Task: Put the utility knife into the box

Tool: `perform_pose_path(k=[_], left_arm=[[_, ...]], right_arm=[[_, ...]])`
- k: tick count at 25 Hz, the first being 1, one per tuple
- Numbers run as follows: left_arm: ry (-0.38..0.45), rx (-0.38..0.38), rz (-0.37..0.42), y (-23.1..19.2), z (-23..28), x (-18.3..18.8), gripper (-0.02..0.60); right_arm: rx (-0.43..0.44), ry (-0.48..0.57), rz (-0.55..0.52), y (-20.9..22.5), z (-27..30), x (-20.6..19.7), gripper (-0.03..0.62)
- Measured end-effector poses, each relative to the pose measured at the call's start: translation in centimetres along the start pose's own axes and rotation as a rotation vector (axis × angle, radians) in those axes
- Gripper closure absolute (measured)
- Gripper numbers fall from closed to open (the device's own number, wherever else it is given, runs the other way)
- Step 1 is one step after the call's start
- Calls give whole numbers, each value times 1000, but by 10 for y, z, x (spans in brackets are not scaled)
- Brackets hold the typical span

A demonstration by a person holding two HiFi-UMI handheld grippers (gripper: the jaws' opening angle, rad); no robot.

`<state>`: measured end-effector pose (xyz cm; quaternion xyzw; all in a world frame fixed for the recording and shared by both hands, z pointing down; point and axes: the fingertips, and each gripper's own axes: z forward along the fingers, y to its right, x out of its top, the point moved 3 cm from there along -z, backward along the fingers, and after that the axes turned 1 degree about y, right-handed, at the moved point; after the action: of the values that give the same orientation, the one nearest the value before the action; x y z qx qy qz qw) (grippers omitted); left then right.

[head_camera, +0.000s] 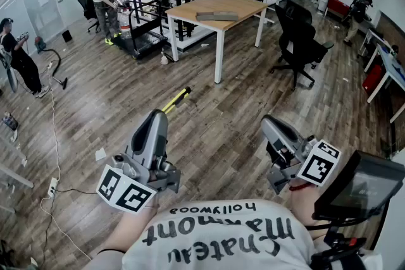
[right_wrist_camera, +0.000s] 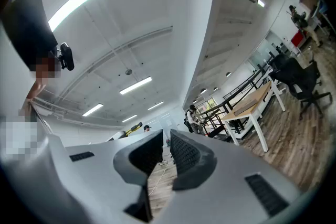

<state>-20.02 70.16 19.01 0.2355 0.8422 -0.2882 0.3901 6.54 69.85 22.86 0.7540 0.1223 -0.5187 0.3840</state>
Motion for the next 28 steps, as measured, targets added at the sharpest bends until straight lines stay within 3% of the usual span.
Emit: perform_pose_path(k=[17,28], left_arm=[[4,8,-6,-1,-3,-4,557],[-5,29,-1,-39,-23,14,557]], right_arm=[[-15,21,36,6,-6,-1,545],[-7,69,32,-2,24,-19,545]])
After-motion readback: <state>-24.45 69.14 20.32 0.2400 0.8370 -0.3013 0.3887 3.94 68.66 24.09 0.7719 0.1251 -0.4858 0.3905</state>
